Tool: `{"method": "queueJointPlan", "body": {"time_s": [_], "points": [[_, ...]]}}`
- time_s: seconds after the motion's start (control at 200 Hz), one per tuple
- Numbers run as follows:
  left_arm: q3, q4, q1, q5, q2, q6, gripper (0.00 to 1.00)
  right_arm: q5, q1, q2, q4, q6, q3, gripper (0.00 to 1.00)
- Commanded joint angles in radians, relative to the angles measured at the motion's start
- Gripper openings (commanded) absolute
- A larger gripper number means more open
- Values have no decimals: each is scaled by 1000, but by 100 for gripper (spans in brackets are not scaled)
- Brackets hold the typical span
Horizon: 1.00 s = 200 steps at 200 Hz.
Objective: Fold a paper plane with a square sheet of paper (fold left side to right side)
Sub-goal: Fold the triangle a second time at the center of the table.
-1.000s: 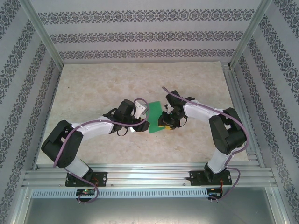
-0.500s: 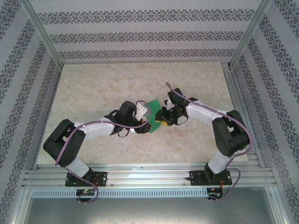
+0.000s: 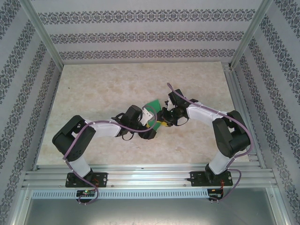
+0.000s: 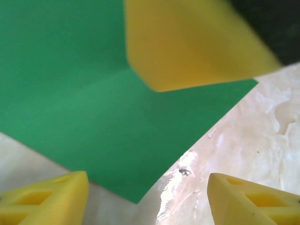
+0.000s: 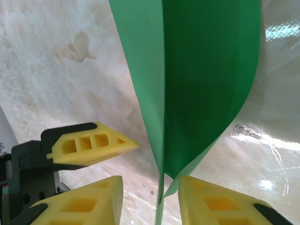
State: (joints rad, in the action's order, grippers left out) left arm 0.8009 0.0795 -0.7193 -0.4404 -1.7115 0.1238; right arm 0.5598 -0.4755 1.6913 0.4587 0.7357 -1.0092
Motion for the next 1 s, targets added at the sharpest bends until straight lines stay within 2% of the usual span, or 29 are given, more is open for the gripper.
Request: {"method": "queueJointPlan", "body": {"time_s": [0.0,0.25,0.385,0.739,0.994], "points": [[32,58,-22,-10,-8,-25,70,21,3,-4,-35,28,15,35],[59,60,-47,44,-15,-20,69,41,4,-7,-85,73,37,33],[64,69,-49,75,-16,-9,62,42,5,-5,-82,71,40,33],[57,64,-48,79,-7,13,21,-4,18,-10,-6,17,33,33],[53,76,-42,63,-8,22,2,-14,27,-18,9,2,34,34]]}}
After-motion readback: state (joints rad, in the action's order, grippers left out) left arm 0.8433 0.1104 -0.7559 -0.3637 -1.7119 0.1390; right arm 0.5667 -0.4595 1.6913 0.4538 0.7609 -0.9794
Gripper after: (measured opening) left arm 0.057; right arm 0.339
